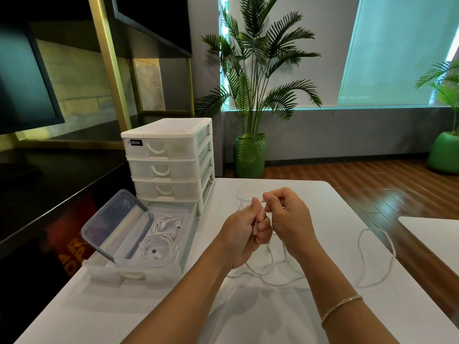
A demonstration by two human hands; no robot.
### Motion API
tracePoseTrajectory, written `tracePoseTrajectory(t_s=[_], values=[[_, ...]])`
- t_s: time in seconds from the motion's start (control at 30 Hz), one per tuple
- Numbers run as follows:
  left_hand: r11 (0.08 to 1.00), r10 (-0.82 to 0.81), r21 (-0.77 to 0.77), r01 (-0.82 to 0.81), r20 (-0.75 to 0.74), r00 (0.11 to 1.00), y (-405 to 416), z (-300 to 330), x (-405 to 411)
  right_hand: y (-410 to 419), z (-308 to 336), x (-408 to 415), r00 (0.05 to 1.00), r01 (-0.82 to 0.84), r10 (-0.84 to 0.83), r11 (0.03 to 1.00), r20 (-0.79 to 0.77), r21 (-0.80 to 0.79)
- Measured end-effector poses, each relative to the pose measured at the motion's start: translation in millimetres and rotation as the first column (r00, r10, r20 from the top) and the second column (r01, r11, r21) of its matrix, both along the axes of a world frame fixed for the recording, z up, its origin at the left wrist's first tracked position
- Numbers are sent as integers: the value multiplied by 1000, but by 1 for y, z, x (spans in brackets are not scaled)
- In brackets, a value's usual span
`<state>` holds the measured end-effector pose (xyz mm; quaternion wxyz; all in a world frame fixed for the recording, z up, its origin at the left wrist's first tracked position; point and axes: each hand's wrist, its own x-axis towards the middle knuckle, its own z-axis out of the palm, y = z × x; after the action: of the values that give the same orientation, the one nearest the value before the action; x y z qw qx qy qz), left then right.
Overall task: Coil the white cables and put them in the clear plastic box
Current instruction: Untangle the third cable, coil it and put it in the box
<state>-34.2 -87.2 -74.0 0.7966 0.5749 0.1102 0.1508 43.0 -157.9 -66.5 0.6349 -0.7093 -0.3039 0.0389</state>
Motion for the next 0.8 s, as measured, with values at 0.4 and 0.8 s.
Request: tracePoseTrajectory(t_s=[0.4, 0.8], values=[[857, 70, -510, 69, 248, 966, 15, 14, -6, -5, 7, -1, 992, -71, 76, 996, 100, -57], [835, 260, -547, -53, 308, 915, 30, 16, -10, -8, 9, -6, 922, -48, 168, 944, 349, -327]])
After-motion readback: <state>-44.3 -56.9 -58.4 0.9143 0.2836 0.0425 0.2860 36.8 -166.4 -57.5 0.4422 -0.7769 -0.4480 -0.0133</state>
